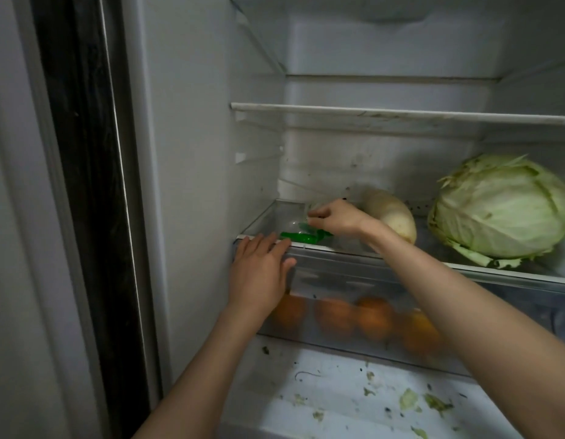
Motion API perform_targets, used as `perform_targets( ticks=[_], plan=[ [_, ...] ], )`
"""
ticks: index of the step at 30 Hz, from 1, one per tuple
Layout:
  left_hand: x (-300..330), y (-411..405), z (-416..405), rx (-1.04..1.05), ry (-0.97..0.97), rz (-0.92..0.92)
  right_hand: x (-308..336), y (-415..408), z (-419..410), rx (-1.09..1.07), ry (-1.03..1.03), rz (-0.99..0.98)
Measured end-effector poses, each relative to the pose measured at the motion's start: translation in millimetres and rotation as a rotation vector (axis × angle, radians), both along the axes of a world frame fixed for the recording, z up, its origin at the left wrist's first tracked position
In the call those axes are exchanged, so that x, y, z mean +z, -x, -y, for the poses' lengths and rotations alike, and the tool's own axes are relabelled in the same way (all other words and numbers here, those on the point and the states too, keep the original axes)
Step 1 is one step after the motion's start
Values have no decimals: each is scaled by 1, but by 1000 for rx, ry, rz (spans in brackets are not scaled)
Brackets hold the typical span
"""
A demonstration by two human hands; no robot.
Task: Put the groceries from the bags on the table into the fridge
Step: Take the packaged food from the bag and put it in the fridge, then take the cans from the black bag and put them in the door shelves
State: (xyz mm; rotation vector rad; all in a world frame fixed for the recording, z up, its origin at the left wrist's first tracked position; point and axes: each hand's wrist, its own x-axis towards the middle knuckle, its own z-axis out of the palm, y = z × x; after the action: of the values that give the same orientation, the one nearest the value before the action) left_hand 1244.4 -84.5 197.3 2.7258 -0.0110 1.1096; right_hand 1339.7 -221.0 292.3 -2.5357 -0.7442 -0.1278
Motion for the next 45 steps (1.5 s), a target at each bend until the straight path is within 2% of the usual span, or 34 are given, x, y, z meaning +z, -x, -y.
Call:
perform_targets(
  ticks=[4, 7, 11, 16, 20, 23, 27, 31, 37, 45],
  plan=[
    [2, 1, 0, -16, 1, -18, -11, -5, 0, -21, -5, 118],
    [5, 3, -1, -7, 0, -60, -12, -2, 4, 0, -16, 81],
    [12, 7, 4, 35, -25, -146, -11, 18, 7, 4, 124, 74],
    [17, 15, 7, 93, -91, -277, -29, 60, 24, 31, 201, 201],
    [8, 49, 30, 133, 31, -338, -55, 97, 53, 25, 147, 303],
    [-11, 91, 47, 107, 86, -317, -78, 132, 74, 32, 96, 332],
    [-48, 164, 61, 78, 66, -230, -106, 183, 86, 53, -17, 228],
    [-94, 241, 70, 98, 124, -238, -141, 243, 79, 170, -77, 159],
    [-164, 352, 53, 281, 161, -466, -206, 338, 54, 312, -21, -17],
    [-202, 541, 1, 573, 286, -551, -261, 493, -28, 590, 80, -140]
  ],
)
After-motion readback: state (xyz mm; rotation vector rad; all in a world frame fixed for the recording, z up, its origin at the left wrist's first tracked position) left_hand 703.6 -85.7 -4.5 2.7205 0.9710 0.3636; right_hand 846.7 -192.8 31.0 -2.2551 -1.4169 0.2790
